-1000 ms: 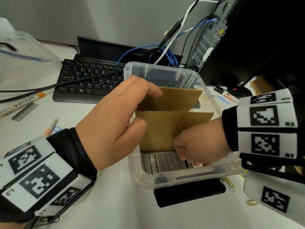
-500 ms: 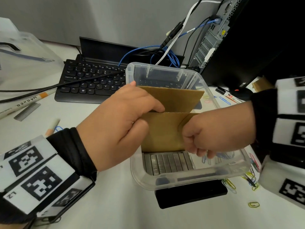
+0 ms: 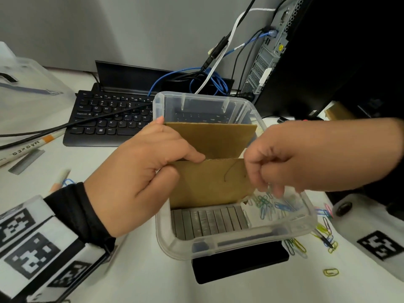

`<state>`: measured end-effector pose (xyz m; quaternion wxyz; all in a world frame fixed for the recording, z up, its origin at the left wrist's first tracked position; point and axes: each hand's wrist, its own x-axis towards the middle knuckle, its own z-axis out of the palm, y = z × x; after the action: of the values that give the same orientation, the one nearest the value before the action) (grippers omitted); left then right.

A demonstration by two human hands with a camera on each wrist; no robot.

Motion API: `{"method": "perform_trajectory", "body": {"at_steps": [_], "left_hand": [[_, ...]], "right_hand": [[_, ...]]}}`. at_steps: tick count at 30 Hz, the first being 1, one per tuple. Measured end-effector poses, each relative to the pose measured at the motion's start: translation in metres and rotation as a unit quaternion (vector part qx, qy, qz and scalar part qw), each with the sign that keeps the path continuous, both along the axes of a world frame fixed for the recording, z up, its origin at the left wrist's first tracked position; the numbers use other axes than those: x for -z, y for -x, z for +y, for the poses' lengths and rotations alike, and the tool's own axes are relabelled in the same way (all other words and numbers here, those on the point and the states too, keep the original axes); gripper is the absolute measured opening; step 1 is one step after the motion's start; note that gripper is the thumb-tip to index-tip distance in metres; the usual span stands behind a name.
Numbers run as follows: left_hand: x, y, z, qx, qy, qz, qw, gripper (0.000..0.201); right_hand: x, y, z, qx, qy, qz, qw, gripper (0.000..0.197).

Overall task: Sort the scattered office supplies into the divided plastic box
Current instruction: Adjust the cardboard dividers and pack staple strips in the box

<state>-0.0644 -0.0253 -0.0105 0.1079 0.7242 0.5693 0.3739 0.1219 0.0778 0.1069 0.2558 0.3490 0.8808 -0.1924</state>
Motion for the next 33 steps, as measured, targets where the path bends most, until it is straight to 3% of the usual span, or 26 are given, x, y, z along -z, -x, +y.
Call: {"method": "perform_trajectory", "body": {"at_steps": [3,6,9,13,18,22,26,29,31,33], "left_hand": [[-0.006,-0.007,-0.005,0.021,-0.022,-0.010,0.999,0.047],[-0.009,-0.005,-0.005,0.018,-0.017,-0.023,0.999,0.051],[-0.008,-0.007,-0.008,0.010,-0.011,-0.018,1.000,0.055],[-0.009,-0.008,-0.009,-0.025,-0.008,-0.028,0.999,0.057],[0.003,-0.008,-0.017,-0.126,-0.020,-0.114,0.985,0.054],[0.006,-0.014,-0.026,-0.135,0.014,-0.239,0.962,0.058],[0.006,-0.020,-0.033,-0.180,0.028,-0.228,0.956,0.067],[0.004,-0.024,-0.044,-0.211,0.032,-0.188,0.959,0.058],[-0.003,-0.022,-0.051,-0.224,0.046,-0.248,0.941,0.044],[-0.010,-0.014,-0.052,-0.243,0.059,-0.348,0.904,0.036]], "right_hand": [[-0.013,-0.015,0.005,0.001,-0.017,0.097,0.995,0.025],[-0.017,-0.036,0.016,0.068,-0.035,0.220,0.972,0.023],[-0.003,-0.060,0.025,0.144,-0.056,0.291,0.944,0.021],[0.030,-0.074,0.021,0.212,0.008,0.298,0.931,0.005],[0.047,-0.080,0.015,0.211,0.044,0.338,0.916,0.033],[0.052,-0.080,0.007,0.195,0.029,0.375,0.906,0.031],[0.056,-0.080,0.005,0.194,0.013,0.396,0.897,0.022],[0.058,-0.079,0.004,0.195,-0.005,0.410,0.891,0.015],[0.060,-0.078,0.001,0.194,-0.033,0.411,0.890,0.014],[0.063,-0.078,-0.002,0.196,-0.051,0.402,0.893,0.015]]}}
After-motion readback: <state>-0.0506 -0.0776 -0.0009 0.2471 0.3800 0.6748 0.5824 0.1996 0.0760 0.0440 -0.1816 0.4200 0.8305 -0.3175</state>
